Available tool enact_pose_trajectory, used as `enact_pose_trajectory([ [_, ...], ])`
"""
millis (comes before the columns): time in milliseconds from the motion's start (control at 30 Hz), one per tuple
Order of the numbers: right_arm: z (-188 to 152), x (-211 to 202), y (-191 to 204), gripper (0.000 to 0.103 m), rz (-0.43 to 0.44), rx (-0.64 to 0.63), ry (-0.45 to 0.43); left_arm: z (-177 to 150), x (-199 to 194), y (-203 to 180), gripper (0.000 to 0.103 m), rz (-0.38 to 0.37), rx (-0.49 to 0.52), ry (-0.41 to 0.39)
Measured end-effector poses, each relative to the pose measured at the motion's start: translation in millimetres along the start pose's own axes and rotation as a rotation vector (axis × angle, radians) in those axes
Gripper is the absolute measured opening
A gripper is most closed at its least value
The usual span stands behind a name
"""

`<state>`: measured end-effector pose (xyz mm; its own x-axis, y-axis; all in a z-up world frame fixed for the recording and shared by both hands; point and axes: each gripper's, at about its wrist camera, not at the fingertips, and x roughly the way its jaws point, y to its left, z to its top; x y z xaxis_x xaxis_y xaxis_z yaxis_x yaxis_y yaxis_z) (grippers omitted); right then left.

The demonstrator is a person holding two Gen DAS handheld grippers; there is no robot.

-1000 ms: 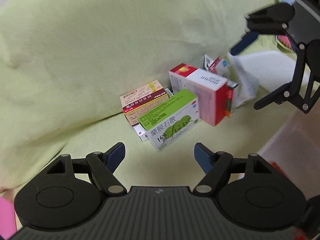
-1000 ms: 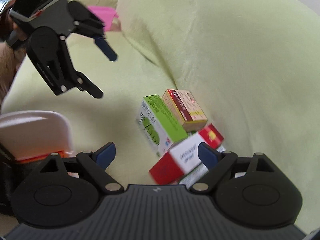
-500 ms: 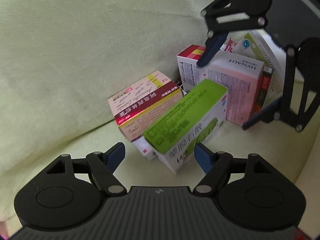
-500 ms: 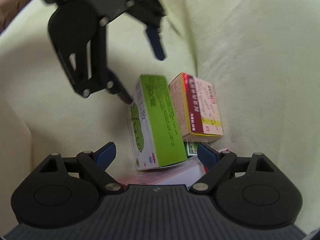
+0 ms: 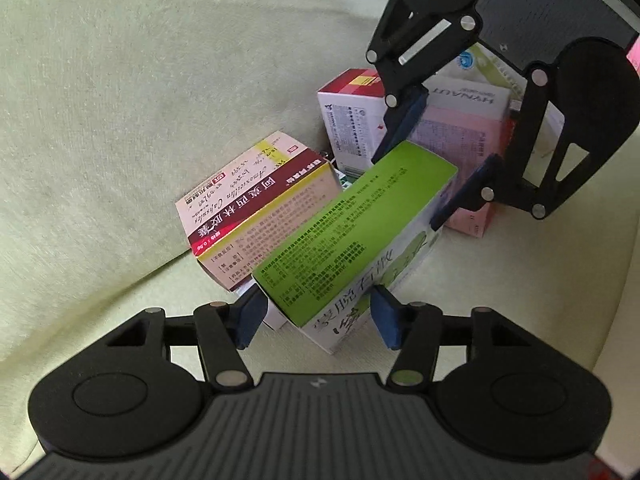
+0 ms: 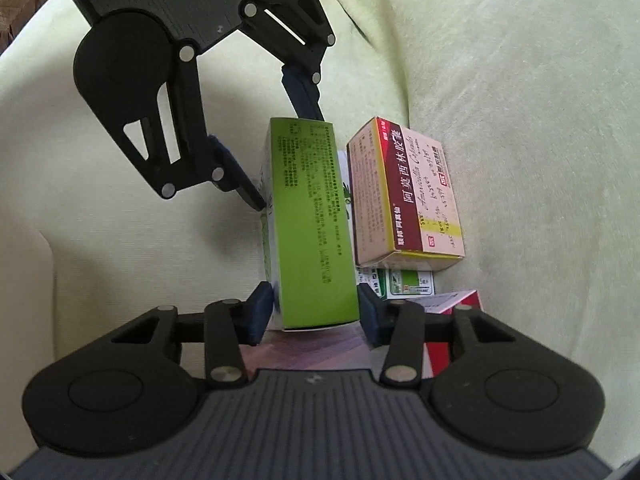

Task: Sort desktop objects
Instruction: 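Move the right gripper to the green-and-white box and close on it, then lift the green-and-white box and lower it into the white bin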

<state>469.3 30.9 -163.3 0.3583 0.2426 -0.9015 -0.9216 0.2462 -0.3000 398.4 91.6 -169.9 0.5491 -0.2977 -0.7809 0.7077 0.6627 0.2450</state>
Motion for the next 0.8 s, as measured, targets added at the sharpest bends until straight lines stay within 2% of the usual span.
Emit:
enact_pose_trajectory([
  [333,-2,-53,21,0.037,-0.036,0.02,-0.077,-3,-52,-18,0.056,0.039,0.006,-0.038],
  [533,0,-105,37,0.037,-0.072,0.019,-0.118,1,-100,-33,0.056,0.076,0.021,-0.085],
  [800,-6,-185,73,0.037,-0.148,0.032,-0.162,15,-171,-74,0.056,0.123,0.053,-0.148],
])
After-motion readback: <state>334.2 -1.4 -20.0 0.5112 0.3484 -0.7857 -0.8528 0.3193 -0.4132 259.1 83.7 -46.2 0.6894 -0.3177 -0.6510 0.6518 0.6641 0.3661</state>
